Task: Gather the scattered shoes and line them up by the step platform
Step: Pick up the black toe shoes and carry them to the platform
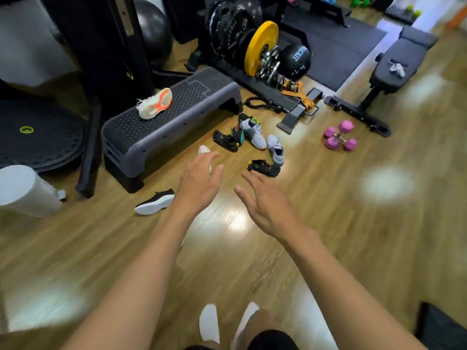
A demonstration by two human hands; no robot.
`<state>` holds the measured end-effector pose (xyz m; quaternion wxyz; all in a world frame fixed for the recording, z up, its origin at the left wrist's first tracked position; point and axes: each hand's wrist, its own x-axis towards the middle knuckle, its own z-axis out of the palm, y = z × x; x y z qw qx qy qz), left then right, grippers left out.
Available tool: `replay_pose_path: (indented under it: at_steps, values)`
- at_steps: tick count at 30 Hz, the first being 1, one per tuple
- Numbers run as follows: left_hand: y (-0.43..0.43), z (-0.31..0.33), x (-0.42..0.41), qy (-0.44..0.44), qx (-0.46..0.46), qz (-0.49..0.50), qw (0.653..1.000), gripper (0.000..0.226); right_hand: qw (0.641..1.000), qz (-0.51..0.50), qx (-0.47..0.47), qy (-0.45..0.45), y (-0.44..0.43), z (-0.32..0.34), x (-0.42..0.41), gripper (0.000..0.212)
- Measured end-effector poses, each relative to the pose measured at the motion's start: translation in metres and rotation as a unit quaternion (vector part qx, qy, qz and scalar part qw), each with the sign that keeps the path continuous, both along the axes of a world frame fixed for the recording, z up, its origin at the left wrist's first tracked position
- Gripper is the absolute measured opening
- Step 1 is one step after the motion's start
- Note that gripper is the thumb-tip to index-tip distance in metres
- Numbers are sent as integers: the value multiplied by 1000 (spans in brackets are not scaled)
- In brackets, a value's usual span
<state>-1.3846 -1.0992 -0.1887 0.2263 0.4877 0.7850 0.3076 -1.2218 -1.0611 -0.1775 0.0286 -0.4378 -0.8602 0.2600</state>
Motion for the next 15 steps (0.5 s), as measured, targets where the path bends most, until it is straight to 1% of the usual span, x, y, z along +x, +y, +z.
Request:
replay_pose_path:
  at_steps: [6, 10, 15]
  values:
    - [125, -29, -1, 15, -18, -52, 998, 41, 997, -53, -46, 32, 110, -32, -6, 57]
    - [203, -42, 0, 3, -38, -50, 998, 42, 995, -57, -65, 48, 196, -52, -11, 56]
    - [299, -68, -7, 0, -71, -60, 996, 42, 985, -120, -113, 54, 297, -83, -24, 54]
